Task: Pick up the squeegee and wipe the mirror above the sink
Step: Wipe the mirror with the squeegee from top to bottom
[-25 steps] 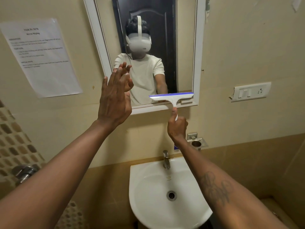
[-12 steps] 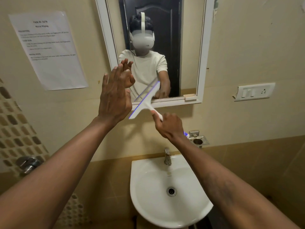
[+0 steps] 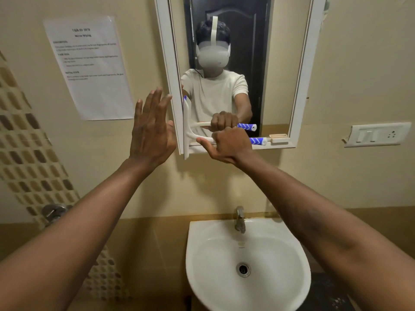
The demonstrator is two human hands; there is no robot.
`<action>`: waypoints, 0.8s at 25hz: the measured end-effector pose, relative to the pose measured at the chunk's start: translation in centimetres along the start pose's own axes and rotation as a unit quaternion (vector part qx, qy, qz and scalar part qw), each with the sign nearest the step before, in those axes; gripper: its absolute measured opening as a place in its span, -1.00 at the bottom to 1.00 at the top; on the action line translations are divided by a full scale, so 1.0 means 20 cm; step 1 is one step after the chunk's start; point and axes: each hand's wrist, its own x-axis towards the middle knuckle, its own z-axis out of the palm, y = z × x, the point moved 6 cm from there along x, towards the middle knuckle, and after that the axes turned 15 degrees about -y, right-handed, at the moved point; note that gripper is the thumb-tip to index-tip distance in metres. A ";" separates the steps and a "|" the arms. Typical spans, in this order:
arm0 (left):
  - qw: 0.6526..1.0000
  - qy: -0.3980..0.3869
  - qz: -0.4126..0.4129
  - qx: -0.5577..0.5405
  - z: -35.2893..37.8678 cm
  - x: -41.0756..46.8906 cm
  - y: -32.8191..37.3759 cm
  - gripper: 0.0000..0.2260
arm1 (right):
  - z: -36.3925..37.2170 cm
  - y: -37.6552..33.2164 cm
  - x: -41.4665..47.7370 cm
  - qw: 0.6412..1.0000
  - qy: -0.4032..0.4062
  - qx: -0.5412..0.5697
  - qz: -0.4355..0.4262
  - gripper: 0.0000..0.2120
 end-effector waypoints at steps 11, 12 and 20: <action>0.999 0.002 -0.029 0.019 0.04 0.01 -0.07 -0.37 | -0.01 0.12 0.10 0.997 0.005 -0.034 -0.074 -0.24; 0.999 0.002 -0.028 0.022 0.04 0.01 -0.07 -0.36 | -0.01 0.13 0.10 0.996 0.001 -0.036 -0.077 -0.25; 0.998 0.022 -0.036 0.036 -0.01 0.00 -0.05 -0.36 | 0.05 0.24 0.06 0.993 -0.053 -0.057 -0.089 -0.17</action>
